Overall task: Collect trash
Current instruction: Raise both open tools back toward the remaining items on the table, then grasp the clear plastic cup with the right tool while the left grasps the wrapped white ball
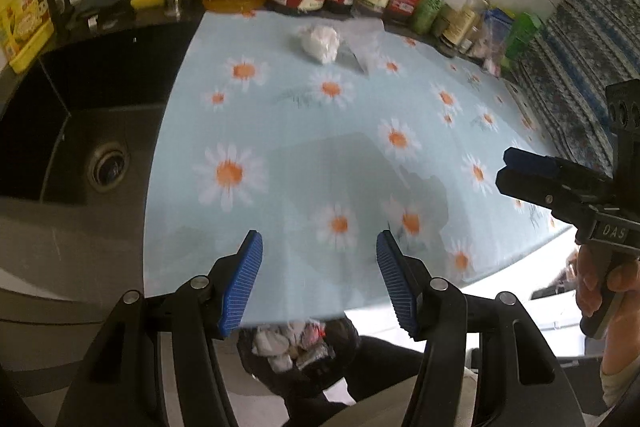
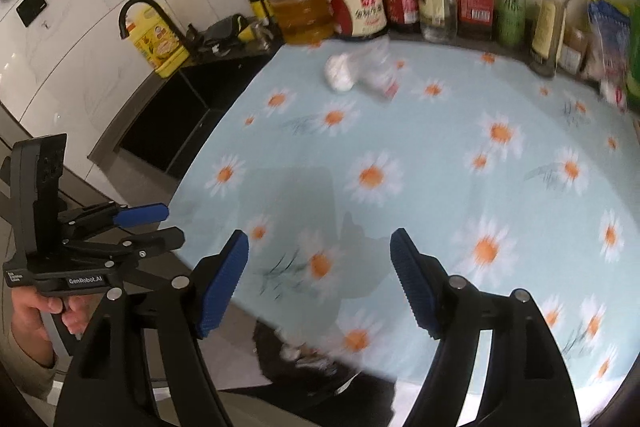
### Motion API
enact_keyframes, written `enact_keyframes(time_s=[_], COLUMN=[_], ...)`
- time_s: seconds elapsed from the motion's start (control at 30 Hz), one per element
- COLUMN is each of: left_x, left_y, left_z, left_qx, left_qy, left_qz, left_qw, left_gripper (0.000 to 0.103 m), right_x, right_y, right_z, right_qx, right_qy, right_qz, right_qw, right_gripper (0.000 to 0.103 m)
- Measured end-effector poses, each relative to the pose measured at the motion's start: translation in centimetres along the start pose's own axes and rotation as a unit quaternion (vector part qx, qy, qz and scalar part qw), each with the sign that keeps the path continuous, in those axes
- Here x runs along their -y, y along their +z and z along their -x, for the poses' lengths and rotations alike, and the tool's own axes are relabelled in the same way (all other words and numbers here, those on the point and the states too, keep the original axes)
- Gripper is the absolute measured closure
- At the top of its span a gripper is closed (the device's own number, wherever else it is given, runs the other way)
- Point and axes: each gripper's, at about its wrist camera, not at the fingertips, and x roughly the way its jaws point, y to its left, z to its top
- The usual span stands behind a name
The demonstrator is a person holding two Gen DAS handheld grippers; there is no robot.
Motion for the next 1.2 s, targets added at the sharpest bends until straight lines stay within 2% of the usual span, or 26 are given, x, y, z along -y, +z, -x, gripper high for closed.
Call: enact_keyframes(time_s=[0.1, 0.17, 0.23, 0.5, 0.7, 1.0, 1.07, 1.13, 1.2], left_x=[0.4, 0.6, 0.8, 0.7, 0.6, 0.2, 0.2, 0.2, 0.3], left_y=[2.4, 3.6, 4.8, 8.4, 10.0, 11.3, 11.6, 11.9, 12.2], left_z=[-0.6, -0.9, -1.3, -3.7, -5.0, -6.2, -6.5, -6.8, -7.2], left_qx=[0.007, 0.010, 0.012, 0.000, -0.007, -0.012, -0.015, -0.017, -0.019], left_qy=[0.021, 0.032, 0.043, 0.077, 0.098, 0.114, 0.116, 0.118, 0.117], left_qz=[0.008, 0.013, 0.025, 0.068, 0.095, 0.123, 0.127, 0.127, 0.127], left_qw=[0.9997, 0.9993, 0.9987, 0.9947, 0.9906, 0.9857, 0.9850, 0.9847, 0.9849], left_gripper=[0.046, 0.041, 0.039, 0.039, 0.039, 0.039, 0.039, 0.039, 0.039], right_x=[1.9, 3.3, 4.3, 6.2, 6.1, 6.2, 6.2, 6.4, 6.5], right_y=[2.2, 4.2, 5.7, 11.6, 14.3, 16.2, 16.3, 16.4, 16.4], right_z=[-0.9, -2.0, -3.0, -8.9, -12.5, -16.8, -17.0, -17.3, -17.3], right_qx=[0.000, -0.003, -0.003, -0.028, -0.033, -0.060, -0.059, -0.065, -0.065], right_qy=[0.007, 0.011, 0.012, 0.044, 0.039, 0.060, 0.065, 0.070, 0.071], right_qz=[0.011, 0.026, 0.040, 0.103, 0.169, 0.215, 0.220, 0.225, 0.226], right_qw=[1.000, 1.000, 0.999, 0.993, 0.984, 0.973, 0.971, 0.970, 0.969], right_gripper=[0.030, 0.029, 0.021, 0.020, 0.020, 0.020, 0.023, 0.041, 0.041])
